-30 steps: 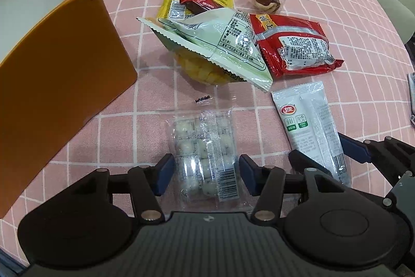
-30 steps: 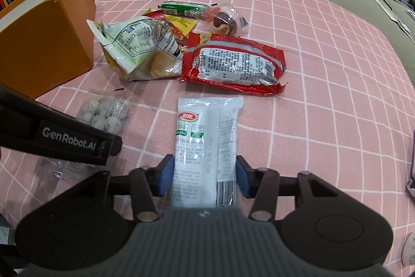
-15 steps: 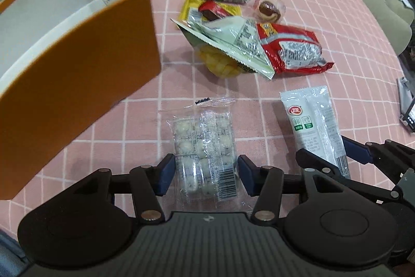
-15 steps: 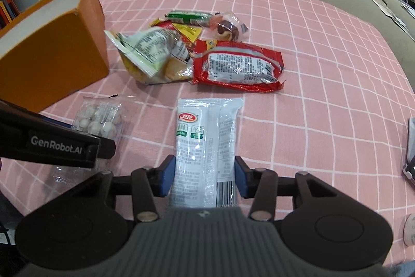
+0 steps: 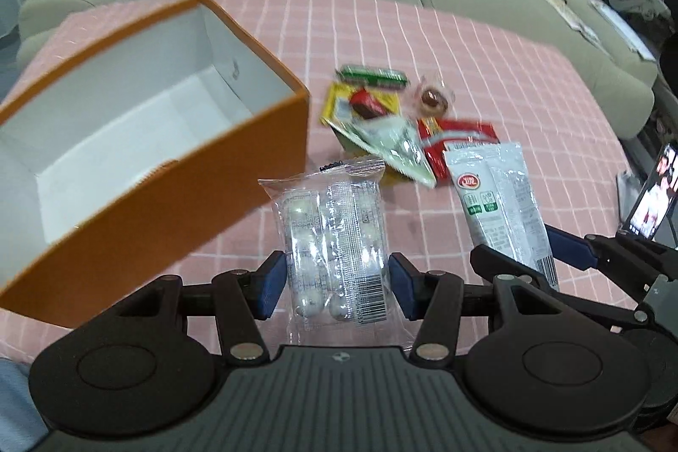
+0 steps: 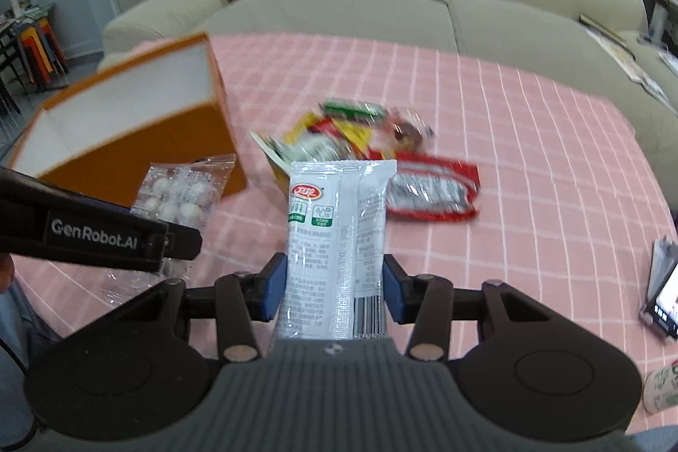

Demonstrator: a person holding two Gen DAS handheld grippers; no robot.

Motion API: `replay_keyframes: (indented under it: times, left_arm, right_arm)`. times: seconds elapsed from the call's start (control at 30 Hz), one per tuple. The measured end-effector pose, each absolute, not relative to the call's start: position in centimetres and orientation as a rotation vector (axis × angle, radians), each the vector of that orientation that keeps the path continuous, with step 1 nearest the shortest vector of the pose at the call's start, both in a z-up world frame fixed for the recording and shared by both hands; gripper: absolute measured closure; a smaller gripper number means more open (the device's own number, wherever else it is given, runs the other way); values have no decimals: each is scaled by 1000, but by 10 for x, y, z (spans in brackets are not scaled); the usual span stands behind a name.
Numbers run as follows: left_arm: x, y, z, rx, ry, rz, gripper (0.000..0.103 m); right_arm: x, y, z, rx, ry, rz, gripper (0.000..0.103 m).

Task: Organize snacks
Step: 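Carry both packs into the orange box and open both tools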

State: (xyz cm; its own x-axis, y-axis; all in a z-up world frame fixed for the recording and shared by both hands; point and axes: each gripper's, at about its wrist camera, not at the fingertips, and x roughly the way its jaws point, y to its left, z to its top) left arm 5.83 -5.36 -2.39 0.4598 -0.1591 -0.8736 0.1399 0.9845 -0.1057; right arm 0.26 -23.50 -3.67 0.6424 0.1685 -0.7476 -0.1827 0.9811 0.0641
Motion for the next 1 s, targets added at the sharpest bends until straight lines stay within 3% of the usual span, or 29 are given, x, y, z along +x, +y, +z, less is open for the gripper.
replay_keyframes:
  times: [0.6, 1.0]
  left_arm:
    - [80, 48, 45, -100, 932, -12, 43]
    - [109, 104, 33, -122, 1008, 90, 43]
  right_arm:
    - [49, -155, 31, -80, 689, 377, 58]
    - [109, -82, 30, -188, 653, 484, 58]
